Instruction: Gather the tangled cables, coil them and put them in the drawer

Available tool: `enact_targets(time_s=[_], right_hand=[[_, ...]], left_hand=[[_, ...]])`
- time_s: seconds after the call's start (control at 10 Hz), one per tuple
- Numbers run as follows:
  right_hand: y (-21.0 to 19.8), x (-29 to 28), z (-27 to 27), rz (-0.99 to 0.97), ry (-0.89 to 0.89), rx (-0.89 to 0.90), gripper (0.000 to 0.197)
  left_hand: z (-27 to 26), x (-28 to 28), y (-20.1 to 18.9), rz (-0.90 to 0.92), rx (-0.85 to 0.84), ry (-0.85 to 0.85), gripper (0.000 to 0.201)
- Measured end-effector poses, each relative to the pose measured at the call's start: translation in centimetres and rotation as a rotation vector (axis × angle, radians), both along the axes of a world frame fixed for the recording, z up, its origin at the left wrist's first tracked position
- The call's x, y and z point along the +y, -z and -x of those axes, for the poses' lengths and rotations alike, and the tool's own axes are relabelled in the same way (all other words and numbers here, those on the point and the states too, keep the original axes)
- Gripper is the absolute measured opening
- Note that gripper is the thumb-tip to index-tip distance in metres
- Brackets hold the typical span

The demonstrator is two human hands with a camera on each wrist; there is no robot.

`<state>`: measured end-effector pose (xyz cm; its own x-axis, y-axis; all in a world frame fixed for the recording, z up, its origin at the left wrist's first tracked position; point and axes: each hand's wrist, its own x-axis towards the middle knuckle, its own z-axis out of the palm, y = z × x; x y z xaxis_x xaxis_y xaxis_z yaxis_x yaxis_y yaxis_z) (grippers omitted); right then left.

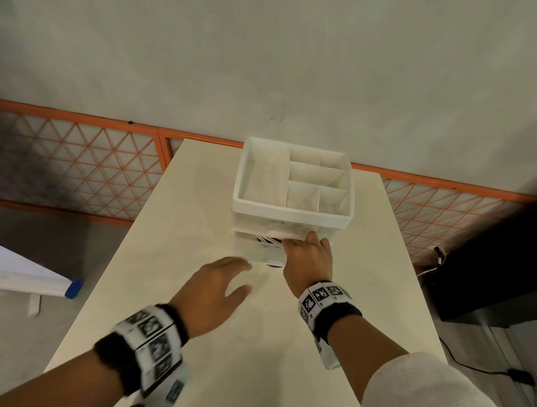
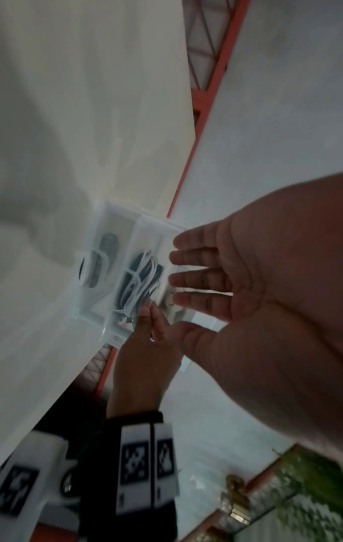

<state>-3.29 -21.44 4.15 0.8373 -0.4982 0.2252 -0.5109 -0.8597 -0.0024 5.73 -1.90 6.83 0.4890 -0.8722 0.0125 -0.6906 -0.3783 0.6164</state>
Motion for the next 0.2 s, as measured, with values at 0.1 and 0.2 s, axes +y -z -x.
enact_targets(time_s=[0.1, 0.2], right_hand=[[-0.2, 0.2, -0.2, -0.028, 0.016, -0.030, 0.031], [0.3, 1.1, 1.1, -0.087, -0.018, -0.182, 0.027]], left_hand=[[0.8, 5.0, 1.1, 0.007, 0.082, -0.018, 0.031], [1.3, 10.8, 2.1, -0.138, 0.116, -0.023, 0.011]])
